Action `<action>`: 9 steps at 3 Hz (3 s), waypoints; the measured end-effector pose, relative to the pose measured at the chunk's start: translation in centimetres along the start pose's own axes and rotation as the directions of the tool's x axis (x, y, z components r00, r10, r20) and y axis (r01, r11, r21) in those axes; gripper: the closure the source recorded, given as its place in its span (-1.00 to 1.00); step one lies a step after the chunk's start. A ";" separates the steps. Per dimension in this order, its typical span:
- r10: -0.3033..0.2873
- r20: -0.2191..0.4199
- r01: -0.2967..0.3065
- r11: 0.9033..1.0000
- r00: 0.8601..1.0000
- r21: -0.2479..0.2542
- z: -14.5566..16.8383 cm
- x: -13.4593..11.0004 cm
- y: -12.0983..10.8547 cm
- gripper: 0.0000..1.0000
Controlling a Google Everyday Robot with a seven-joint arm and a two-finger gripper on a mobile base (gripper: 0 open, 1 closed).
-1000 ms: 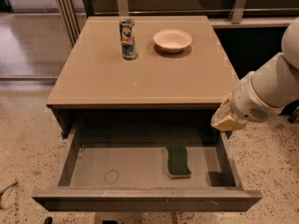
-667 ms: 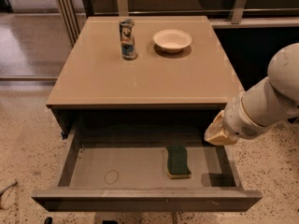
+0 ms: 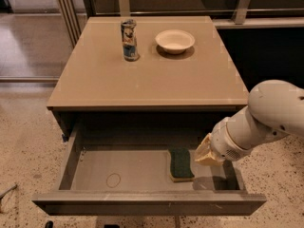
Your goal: Pick sponge from top drawer and place on counter
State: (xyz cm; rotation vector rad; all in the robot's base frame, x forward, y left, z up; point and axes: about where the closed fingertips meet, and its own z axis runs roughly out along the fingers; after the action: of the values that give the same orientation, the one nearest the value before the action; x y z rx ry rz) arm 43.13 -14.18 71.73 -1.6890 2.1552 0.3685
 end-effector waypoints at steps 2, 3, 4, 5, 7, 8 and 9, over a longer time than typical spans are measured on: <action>-0.011 0.022 0.012 1.000 1.000 -0.028 2.8 -0.1 0.0 -0.01; -0.023 0.030 0.024 0.999 0.999 -0.042 4.0 -0.5 -0.1 -0.10; -0.028 0.029 0.029 0.998 0.999 -0.061 5.3 -0.6 0.1 -0.08; -0.030 0.029 0.032 0.997 0.999 -0.076 6.3 -0.6 0.1 -0.08; -0.042 0.023 0.044 0.994 0.999 -0.095 8.6 -0.9 -0.2 -0.67; -0.044 0.021 0.045 0.994 0.999 -0.099 8.9 -0.9 -0.2 -0.78; -0.041 0.008 0.042 0.993 0.999 -0.111 10.0 -0.5 -0.3 -0.78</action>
Offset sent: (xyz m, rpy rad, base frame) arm 0.0090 0.0193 -0.0382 0.0415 0.0210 0.0329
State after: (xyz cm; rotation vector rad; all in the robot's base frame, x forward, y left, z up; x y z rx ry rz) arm 44.81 -9.57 63.01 -1.7872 2.1274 0.4891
